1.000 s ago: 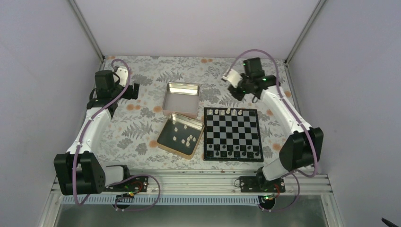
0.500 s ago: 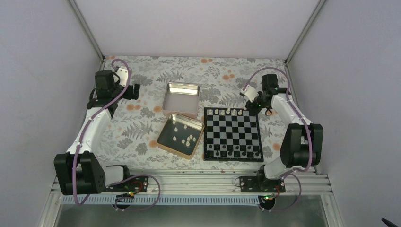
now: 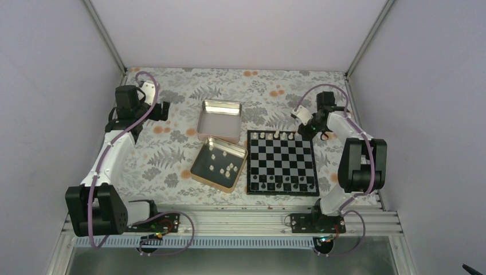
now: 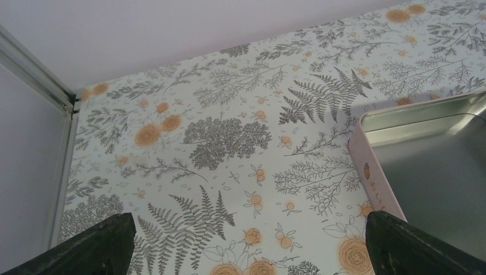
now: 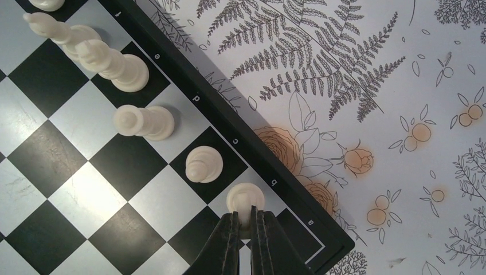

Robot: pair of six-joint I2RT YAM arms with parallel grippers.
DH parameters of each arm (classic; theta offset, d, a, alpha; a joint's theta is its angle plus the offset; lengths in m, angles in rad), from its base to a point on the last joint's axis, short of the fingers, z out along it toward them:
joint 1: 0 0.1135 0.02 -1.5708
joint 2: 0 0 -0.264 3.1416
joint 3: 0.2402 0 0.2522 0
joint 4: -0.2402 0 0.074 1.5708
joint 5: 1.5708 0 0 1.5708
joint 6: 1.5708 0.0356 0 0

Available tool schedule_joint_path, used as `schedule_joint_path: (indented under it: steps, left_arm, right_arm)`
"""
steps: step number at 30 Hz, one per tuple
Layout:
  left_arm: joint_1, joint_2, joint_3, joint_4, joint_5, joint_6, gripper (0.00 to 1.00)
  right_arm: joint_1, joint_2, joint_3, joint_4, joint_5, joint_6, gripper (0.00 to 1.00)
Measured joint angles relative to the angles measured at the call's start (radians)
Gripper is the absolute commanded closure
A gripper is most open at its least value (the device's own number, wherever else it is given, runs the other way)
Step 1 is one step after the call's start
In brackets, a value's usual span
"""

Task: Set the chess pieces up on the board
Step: Place the chess piece on the chessboard.

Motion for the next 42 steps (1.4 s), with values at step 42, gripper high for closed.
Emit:
schedule_joint_path:
  steps: [42]
  left_arm:
    - [0.0,0.0,0.0,0.0,0.003,0.0,0.0]
  right_arm:
    - [-0.032,0.056,0.0,-0.006,-0.02,-0.026,0.92]
